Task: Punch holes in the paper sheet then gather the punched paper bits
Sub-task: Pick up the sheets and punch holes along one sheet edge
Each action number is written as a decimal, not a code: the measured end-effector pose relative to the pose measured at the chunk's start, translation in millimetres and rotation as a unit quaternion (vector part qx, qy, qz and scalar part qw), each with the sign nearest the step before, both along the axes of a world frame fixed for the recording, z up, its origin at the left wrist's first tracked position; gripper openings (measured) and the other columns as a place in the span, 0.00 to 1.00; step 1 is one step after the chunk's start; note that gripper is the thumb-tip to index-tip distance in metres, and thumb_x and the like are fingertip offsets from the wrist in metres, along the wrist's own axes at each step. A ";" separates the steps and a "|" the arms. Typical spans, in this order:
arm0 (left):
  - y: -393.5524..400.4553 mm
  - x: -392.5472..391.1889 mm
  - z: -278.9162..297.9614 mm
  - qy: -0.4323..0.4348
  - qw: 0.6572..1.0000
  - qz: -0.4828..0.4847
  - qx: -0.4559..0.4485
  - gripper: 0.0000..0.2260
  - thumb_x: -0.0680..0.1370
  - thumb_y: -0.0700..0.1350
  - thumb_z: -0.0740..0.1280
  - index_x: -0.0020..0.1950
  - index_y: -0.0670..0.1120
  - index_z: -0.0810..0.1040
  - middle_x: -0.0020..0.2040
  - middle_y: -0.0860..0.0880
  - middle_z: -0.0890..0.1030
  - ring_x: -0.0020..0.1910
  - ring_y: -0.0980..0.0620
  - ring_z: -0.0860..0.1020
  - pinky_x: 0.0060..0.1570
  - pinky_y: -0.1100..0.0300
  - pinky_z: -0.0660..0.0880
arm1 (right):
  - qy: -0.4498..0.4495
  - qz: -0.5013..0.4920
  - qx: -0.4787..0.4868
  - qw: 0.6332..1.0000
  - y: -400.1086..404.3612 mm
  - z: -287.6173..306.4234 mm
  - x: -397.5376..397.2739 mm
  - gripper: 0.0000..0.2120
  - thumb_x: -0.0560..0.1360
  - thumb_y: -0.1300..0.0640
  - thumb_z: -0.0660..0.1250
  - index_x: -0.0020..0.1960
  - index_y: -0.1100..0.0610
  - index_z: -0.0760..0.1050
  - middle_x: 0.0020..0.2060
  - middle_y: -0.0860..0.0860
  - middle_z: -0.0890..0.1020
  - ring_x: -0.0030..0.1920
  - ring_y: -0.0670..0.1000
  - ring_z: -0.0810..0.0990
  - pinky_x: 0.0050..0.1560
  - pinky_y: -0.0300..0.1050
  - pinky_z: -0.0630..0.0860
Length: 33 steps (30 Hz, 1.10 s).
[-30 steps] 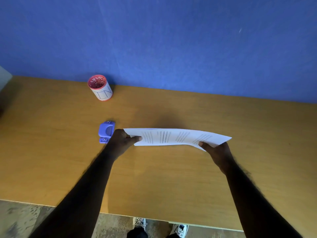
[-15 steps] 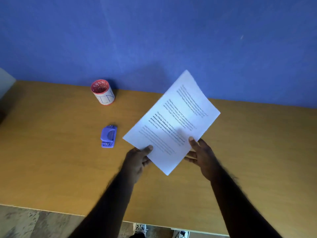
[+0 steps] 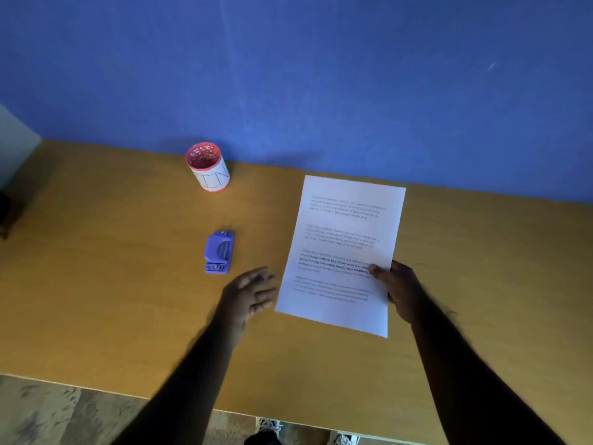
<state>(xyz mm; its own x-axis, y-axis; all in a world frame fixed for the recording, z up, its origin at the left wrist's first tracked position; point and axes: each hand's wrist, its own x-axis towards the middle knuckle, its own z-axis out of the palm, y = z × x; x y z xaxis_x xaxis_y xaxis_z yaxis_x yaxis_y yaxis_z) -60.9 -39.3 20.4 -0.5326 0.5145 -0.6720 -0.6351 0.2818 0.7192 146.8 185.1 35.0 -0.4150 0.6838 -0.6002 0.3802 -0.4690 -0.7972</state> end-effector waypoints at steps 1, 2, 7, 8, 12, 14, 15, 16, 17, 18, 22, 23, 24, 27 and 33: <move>-3.2 -14.2 0.3 0.040 0.999 0.019 -0.010 0.07 0.81 0.41 0.65 0.57 0.47 0.79 0.47 0.52 0.86 0.43 0.50 0.86 0.44 0.57 0.79 | -0.008 0.006 -0.003 1.000 -0.1 -3.2 0.5 0.13 0.78 0.62 0.67 0.62 0.62 0.78 0.60 0.61 0.83 0.60 0.63 0.81 0.62 0.68 0.75; -6.5 -28.3 1.3 0.109 0.993 0.039 -0.036 0.08 0.80 0.39 0.65 0.57 0.46 0.80 0.48 0.50 0.85 0.45 0.47 0.85 0.45 0.56 0.78 | -0.015 0.011 -0.005 1.000 -0.7 -6.4 1.0 0.13 0.78 0.63 0.67 0.62 0.63 0.78 0.60 0.62 0.82 0.60 0.64 0.81 0.62 0.69 0.74; -18.8 -94.8 1.2 0.398 0.871 0.049 -0.285 0.18 0.76 0.46 0.69 0.65 0.42 0.79 0.61 0.39 0.79 0.57 0.38 0.79 0.61 0.50 0.74 | -0.033 0.020 -0.018 0.999 -10.1 -18.9 -5.1 0.13 0.78 0.64 0.67 0.62 0.66 0.77 0.59 0.65 0.82 0.60 0.68 0.79 0.62 0.71 0.73; -18.3 -103.9 1.8 0.386 0.866 0.031 -0.316 0.20 0.76 0.50 0.69 0.66 0.43 0.78 0.63 0.39 0.78 0.59 0.37 0.78 0.63 0.49 0.74 | -0.033 0.018 -0.021 0.999 -12.1 -21.2 -7.4 0.13 0.78 0.64 0.68 0.62 0.66 0.77 0.59 0.65 0.82 0.60 0.68 0.79 0.62 0.71 0.73; -11.4 -120.4 2.1 0.366 0.845 -0.125 -0.370 0.18 0.78 0.57 0.63 0.52 0.43 0.82 0.54 0.38 0.82 0.53 0.37 0.80 0.55 0.48 0.77 | -0.036 0.002 -0.024 0.999 -14.3 -26.1 -14.5 0.14 0.77 0.63 0.69 0.62 0.64 0.77 0.59 0.63 0.82 0.60 0.66 0.80 0.63 0.69 0.73; -8.2 -123.2 1.9 0.362 0.852 -0.142 -0.351 0.15 0.79 0.53 0.64 0.51 0.42 0.83 0.51 0.37 0.83 0.51 0.37 0.80 0.52 0.48 0.78 | -0.036 0.004 -0.022 0.999 -13.6 -28.0 -16.4 0.14 0.77 0.63 0.69 0.62 0.65 0.77 0.59 0.63 0.82 0.60 0.66 0.80 0.63 0.69 0.73; -7.6 -124.8 0.2 0.357 0.860 -0.135 -0.338 0.14 0.79 0.51 0.64 0.54 0.42 0.83 0.52 0.37 0.84 0.52 0.37 0.81 0.53 0.48 0.78 | -0.037 0.006 -0.021 0.999 -13.6 -29.0 -16.5 0.14 0.76 0.63 0.70 0.62 0.65 0.77 0.58 0.64 0.82 0.59 0.66 0.80 0.62 0.70 0.74; -7.5 -126.2 -1.1 0.351 0.868 -0.129 -0.326 0.14 0.79 0.49 0.65 0.56 0.42 0.83 0.53 0.38 0.84 0.52 0.38 0.81 0.54 0.47 0.78 | -0.039 0.007 -0.019 0.999 -13.9 -30.0 -16.7 0.14 0.76 0.63 0.70 0.61 0.65 0.78 0.58 0.64 0.83 0.59 0.66 0.80 0.62 0.70 0.74; -7.5 -126.6 -1.4 0.345 0.876 -0.122 -0.315 0.13 0.79 0.48 0.66 0.56 0.42 0.83 0.53 0.39 0.84 0.53 0.38 0.81 0.53 0.47 0.78 | -0.041 0.006 -0.017 0.999 -14.4 -30.8 -16.4 0.14 0.76 0.63 0.70 0.61 0.65 0.78 0.57 0.64 0.83 0.59 0.67 0.81 0.61 0.70 0.74; -7.1 -126.7 -1.4 0.338 0.883 -0.116 -0.304 0.13 0.79 0.48 0.67 0.56 0.41 0.83 0.52 0.40 0.84 0.52 0.39 0.81 0.53 0.48 0.78 | -0.043 0.006 -0.013 0.999 -14.7 -31.7 -16.4 0.13 0.76 0.63 0.70 0.60 0.65 0.78 0.56 0.64 0.83 0.58 0.67 0.81 0.61 0.70 0.75; -2.2 -123.4 0.0 0.327 0.904 -0.116 -0.251 0.09 0.78 0.46 0.67 0.47 0.41 0.82 0.43 0.42 0.82 0.42 0.44 0.78 0.41 0.53 0.73 | -0.047 0.006 -0.003 0.999 -14.5 -33.7 -16.4 0.12 0.76 0.63 0.71 0.58 0.65 0.79 0.54 0.62 0.84 0.56 0.66 0.82 0.59 0.67 0.77; -0.2 -120.6 1.2 0.321 0.910 -0.119 -0.234 0.08 0.78 0.46 0.67 0.45 0.42 0.82 0.41 0.44 0.81 0.41 0.45 0.77 0.39 0.54 0.72 | -0.047 0.007 -0.003 0.999 -14.2 -34.1 -16.1 0.12 0.76 0.63 0.71 0.58 0.65 0.79 0.54 0.62 0.84 0.56 0.66 0.82 0.58 0.67 0.77; 2.1 -117.0 2.1 0.309 0.919 -0.117 -0.213 0.07 0.78 0.45 0.67 0.45 0.44 0.81 0.40 0.44 0.80 0.41 0.45 0.77 0.40 0.54 0.73 | -0.045 0.007 -0.004 0.999 -14.0 -34.6 -16.1 0.12 0.76 0.63 0.71 0.58 0.64 0.79 0.54 0.62 0.84 0.55 0.66 0.82 0.59 0.68 0.77; 10.7 -103.1 4.0 0.261 0.946 -0.104 -0.162 0.04 0.79 0.44 0.68 0.47 0.45 0.80 0.48 0.38 0.82 0.50 0.38 0.81 0.53 0.41 0.79 | -0.039 0.005 -0.006 0.999 -13.3 -35.5 -16.3 0.12 0.76 0.62 0.71 0.58 0.64 0.80 0.54 0.62 0.85 0.55 0.65 0.83 0.59 0.67 0.77; 26.1 -73.6 2.2 0.265 0.948 -0.113 -0.138 0.10 0.80 0.45 0.67 0.55 0.40 0.80 0.51 0.37 0.83 0.51 0.36 0.82 0.54 0.37 0.78 | -0.036 0.001 -0.002 0.999 -11.7 -37.5 -16.0 0.12 0.76 0.62 0.71 0.58 0.65 0.79 0.54 0.62 0.84 0.55 0.65 0.83 0.58 0.62 0.79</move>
<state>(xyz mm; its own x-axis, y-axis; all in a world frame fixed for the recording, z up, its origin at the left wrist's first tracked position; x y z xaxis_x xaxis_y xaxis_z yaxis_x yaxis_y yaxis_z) -134.4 -13.2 22.6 -0.7301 0.4989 -0.4669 -0.1063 0.5920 0.7989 130.8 173.4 -2.5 -0.3721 0.6802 -0.6315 0.4369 -0.4719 -0.7658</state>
